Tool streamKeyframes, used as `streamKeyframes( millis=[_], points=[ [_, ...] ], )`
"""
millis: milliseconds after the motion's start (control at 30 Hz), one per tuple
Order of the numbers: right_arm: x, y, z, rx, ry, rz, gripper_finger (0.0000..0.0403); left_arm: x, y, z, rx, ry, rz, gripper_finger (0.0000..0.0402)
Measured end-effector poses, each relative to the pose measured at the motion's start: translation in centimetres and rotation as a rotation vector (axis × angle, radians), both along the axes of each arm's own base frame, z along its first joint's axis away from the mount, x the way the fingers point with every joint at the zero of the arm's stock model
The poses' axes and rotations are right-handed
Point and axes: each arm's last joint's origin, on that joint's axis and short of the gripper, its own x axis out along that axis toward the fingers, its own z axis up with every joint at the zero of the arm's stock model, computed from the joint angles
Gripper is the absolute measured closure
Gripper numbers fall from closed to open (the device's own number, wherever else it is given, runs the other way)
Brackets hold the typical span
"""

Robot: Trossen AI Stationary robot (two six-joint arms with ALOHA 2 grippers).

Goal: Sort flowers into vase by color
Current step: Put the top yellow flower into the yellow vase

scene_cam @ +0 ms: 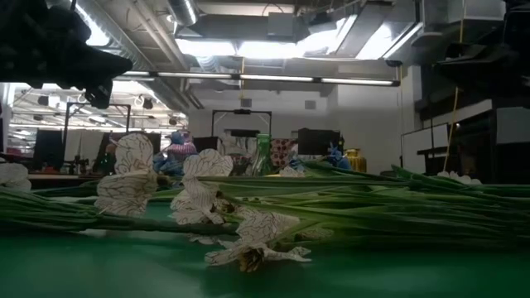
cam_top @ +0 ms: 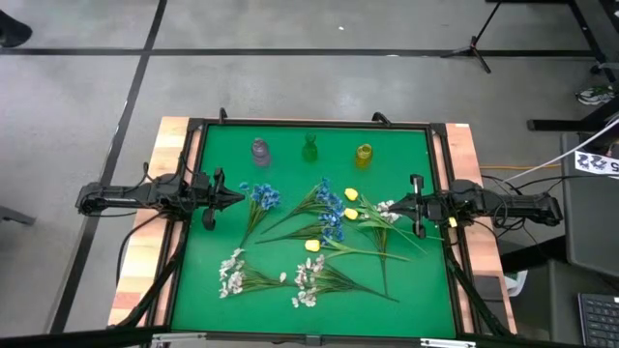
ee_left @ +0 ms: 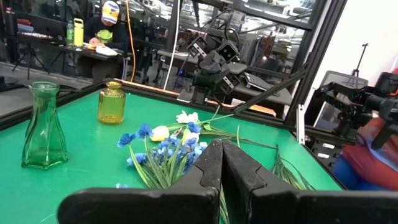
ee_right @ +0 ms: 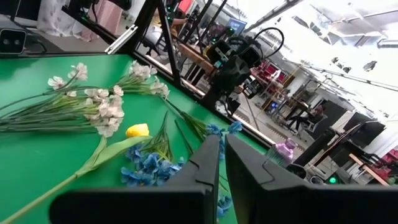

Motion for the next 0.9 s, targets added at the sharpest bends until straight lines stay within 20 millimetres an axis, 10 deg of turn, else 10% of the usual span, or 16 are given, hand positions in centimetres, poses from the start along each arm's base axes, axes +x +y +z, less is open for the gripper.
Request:
streamKeyframes(
  millis=[900],
  points=[
    [-0.1, 0.1, 1.2, 0.299, -0.065, 0.051, 0.0375, 0.0, 0.0, 0.0, 0.000, 0.000, 0.000, 0.0401]
  ],
)
